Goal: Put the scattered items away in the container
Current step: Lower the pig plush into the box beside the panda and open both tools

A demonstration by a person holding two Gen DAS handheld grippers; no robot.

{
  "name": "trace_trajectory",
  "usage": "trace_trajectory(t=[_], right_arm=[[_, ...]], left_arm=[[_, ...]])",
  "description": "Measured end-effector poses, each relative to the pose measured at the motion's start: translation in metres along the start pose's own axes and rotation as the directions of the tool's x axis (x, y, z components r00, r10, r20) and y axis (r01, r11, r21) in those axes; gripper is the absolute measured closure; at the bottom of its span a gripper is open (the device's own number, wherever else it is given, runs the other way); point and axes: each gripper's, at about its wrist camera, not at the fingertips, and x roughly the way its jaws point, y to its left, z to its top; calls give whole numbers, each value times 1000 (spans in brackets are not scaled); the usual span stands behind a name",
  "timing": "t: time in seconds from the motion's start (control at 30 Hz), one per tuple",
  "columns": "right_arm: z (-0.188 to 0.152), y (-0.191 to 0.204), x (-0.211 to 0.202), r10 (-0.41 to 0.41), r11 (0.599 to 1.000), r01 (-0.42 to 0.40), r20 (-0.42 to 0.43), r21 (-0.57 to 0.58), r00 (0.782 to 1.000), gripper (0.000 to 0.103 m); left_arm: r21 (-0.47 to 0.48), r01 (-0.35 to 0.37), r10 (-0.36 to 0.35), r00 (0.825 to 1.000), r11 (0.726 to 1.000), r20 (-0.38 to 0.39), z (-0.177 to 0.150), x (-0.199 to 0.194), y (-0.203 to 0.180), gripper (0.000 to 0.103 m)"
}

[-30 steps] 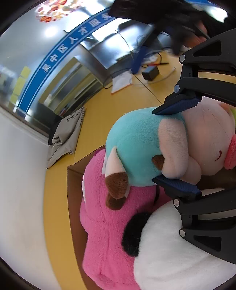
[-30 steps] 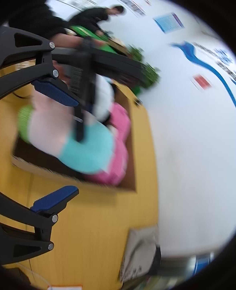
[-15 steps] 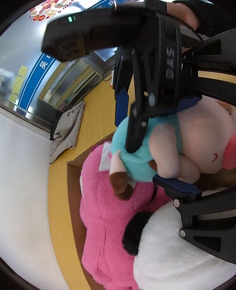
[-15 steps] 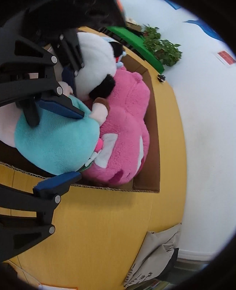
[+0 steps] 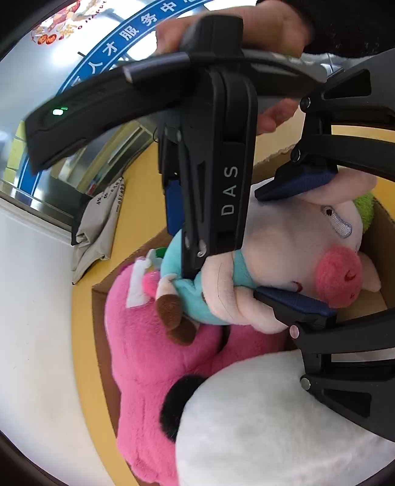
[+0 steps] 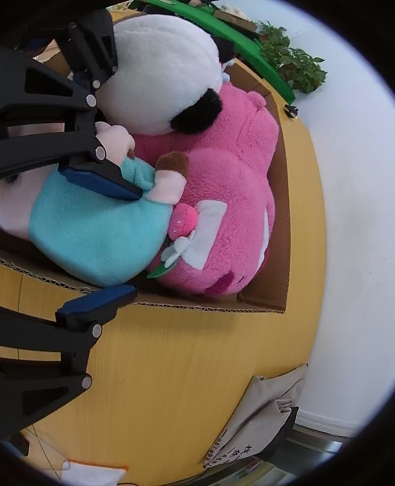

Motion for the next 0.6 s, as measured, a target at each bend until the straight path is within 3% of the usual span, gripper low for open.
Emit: trace_trajectory(t=[0.27,0.37,0.4,0.47,0.5,0.6], right_arm=[[-2,-1,-2,6,999,-6,-9,32,1000,51],[-8,-6,-28,44,993,-51,66,108,997,40],[-12,-9,-39,36,990,-49,96,136,995,33],[-26,-7,-64,-3,987,-22,155,158,988,14],[-36,-3,-77,1,987,-31,187,160,982,14],[-67,17,-104,10,986,-50,247,157,969,11]], left_arm=[[-28,2,-2,1000,1000,-12,-3,-9,1,39],[-70,9,-7,1000,998,21,-11,-41,0,38],[-79,9,-6,999,997,42,-17,-56,1,34],[-82,-39,47,993,996,104,-33,-91,3,7],[-82,-80,91,986,993,140,-43,-110,5,1],[-99,-187,204,957,977,207,-72,-156,11,0]])
